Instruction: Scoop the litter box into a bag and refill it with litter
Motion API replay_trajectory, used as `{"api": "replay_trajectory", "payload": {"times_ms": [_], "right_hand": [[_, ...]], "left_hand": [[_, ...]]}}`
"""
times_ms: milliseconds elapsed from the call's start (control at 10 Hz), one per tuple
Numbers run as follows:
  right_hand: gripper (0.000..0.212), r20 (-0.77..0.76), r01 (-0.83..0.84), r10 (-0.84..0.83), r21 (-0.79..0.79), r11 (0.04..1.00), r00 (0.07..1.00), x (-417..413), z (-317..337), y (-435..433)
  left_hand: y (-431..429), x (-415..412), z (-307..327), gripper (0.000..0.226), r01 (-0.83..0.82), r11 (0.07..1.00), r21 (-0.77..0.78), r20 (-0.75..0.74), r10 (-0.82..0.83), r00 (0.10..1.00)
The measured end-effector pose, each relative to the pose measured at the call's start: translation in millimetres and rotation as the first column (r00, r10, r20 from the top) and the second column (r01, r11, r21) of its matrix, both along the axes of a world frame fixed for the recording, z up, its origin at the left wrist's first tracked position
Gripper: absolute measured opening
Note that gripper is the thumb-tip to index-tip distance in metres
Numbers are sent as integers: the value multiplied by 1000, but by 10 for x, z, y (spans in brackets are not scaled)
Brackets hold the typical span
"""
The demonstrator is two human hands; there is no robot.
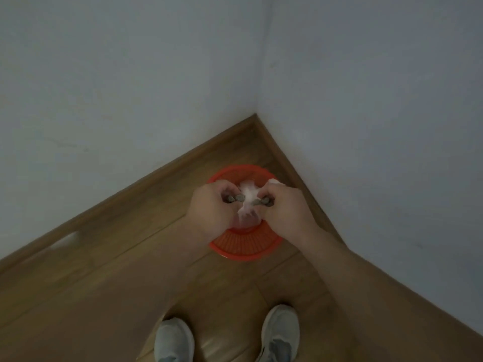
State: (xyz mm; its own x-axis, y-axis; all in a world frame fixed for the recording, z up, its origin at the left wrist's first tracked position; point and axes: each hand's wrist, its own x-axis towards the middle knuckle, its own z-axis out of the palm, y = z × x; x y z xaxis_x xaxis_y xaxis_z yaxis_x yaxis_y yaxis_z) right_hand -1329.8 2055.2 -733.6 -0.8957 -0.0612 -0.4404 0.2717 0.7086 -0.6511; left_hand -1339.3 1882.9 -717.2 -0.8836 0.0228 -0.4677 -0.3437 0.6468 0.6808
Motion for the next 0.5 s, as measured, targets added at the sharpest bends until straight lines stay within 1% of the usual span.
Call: {"api": "replay_trajectory", "payload": {"times_ms": [100, 200, 300, 400, 500], "right_hand": [[36, 49, 73, -71, -45, 996, 996, -43, -10, 23], [44, 52, 81, -77, -76, 994, 996, -31, 12, 47], [46, 60, 82, -78, -78, 994, 995, 1, 24, 52], [45, 45, 71, -69, -48, 996, 997, 48, 28, 68], [41, 44, 76, -74, -34, 997, 996, 65, 53, 66]], "left_hand": [[76, -5, -114, 28, 17, 1000, -1, 30, -17, 999], [111, 35, -201, 42, 38, 999, 12, 39, -39, 998], [108, 51, -181, 51, 44, 999, -2, 47, -44, 998], [89, 74, -175, 51, 45, 998, 47, 62, -48, 997], [88, 92, -90, 55, 28, 998, 55, 87, -33, 996]]}}
